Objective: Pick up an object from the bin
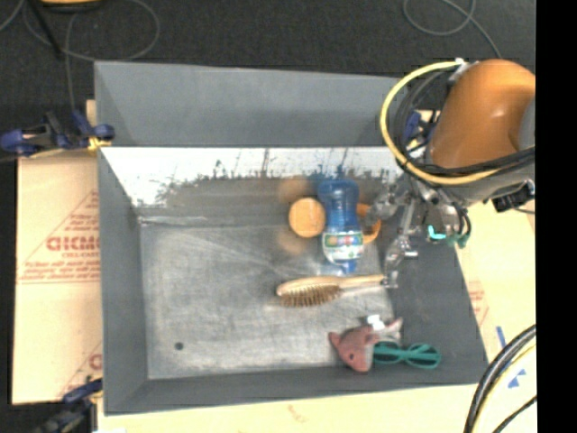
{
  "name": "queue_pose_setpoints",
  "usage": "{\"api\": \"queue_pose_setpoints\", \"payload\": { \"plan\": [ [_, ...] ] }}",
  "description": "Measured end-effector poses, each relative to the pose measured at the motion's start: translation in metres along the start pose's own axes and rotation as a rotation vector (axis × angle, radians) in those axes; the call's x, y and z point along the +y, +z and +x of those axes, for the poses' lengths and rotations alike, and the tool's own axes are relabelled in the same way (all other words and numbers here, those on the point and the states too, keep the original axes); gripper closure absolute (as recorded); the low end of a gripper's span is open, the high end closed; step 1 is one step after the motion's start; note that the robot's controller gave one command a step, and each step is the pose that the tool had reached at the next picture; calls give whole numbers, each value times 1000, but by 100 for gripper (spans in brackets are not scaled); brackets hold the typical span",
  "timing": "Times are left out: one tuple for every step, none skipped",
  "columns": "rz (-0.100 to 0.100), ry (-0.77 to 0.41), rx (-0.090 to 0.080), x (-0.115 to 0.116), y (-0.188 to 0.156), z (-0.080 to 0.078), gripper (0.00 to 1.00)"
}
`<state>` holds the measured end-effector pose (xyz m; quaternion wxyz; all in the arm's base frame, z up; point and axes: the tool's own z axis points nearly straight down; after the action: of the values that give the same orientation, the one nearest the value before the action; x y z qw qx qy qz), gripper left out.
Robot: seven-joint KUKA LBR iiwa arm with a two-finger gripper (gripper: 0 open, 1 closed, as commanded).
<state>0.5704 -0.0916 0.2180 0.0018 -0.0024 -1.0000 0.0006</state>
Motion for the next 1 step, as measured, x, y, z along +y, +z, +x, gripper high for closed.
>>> {"api": "queue_pose_setpoints", "payload": {
  "plan": [
    [1, -3, -8, 0, -5, -2, 0]
  ]
}}
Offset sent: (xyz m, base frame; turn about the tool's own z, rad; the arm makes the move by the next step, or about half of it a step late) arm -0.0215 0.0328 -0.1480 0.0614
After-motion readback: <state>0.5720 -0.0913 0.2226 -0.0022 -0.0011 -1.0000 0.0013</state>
